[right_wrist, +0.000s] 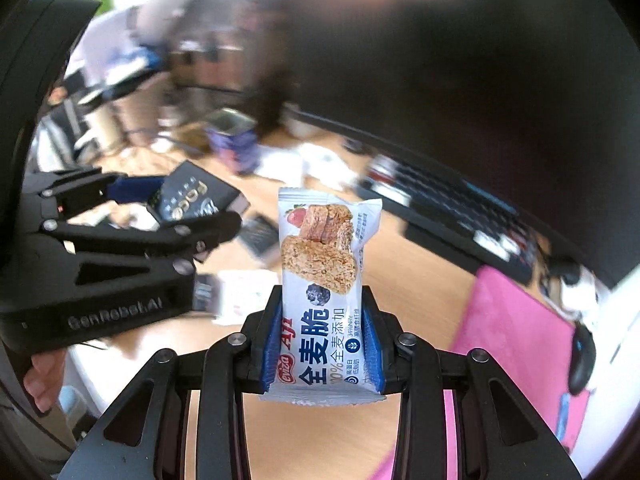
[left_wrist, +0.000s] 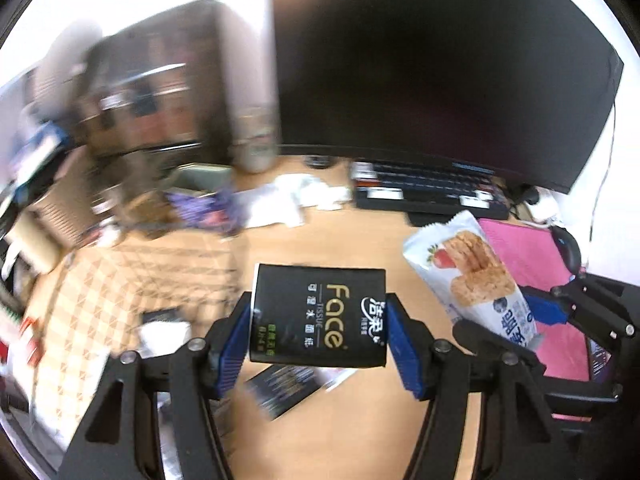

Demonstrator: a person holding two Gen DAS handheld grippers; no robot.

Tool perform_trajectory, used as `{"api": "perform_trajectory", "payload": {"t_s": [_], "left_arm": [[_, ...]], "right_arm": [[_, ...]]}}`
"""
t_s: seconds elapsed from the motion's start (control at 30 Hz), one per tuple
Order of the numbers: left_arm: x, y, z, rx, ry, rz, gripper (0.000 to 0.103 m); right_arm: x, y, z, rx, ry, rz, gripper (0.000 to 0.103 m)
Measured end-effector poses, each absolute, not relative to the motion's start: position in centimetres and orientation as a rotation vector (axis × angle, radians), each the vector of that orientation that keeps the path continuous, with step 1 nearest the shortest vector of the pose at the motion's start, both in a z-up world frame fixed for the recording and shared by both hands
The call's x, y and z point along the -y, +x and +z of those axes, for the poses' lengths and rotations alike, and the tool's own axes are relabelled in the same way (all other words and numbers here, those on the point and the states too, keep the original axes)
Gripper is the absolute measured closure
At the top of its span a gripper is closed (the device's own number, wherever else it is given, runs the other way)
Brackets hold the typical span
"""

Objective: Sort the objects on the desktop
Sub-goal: 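Carry the biscuit bag and Face pack over the wire basket, then open both grippers to drop the bag and pack into the basket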

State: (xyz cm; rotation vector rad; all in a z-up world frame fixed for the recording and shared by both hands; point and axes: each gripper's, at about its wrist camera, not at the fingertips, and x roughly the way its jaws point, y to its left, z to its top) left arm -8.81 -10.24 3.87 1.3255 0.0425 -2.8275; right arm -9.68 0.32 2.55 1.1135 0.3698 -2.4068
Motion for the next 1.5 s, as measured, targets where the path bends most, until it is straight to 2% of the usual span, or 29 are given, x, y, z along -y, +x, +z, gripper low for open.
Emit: {"api": "perform_trajectory", "payload": {"t_s": [0.3, 0.53, 1.13, 1.2, 1.27, 1.5], "left_arm": [[22.5, -1.9, 3.5, -0.223, 1.218, -2.624, 0.034], [27.8, -0.8, 1.7, -0.328, 1.204, -2.545, 0.034], [28.4, -2.6, -1.3, -0.295, 1.288, -2.516, 0.034], [28.2, -2.5, -1.1, -0.28, 1.278, -2.524, 0.031], [28.1, -2.3, -0.8, -0.278, 1.263, -2.531, 0.023], [27.5, -2.0, -0.2, -0.259, 1.243, -2.538, 0.022]], "right_arm": [[12.1, -4.6, 4.1, -0.42, 0.963, -2.207, 0.068], [18.6, -3.3, 4.3, -0.465, 0.917, -2.095, 0.068], [19.3, -5.7, 0.7, -0.459, 1.006, -2.018, 0.068], [19.1, -5.6, 0.8, -0.451, 0.989, -2.023, 0.065], [18.9, -5.7, 1.0, -0.451, 0.978, -2.04, 0.062], [18.4, -5.8, 1.8, -0.441, 0.968, -2.062, 0.061]]}}
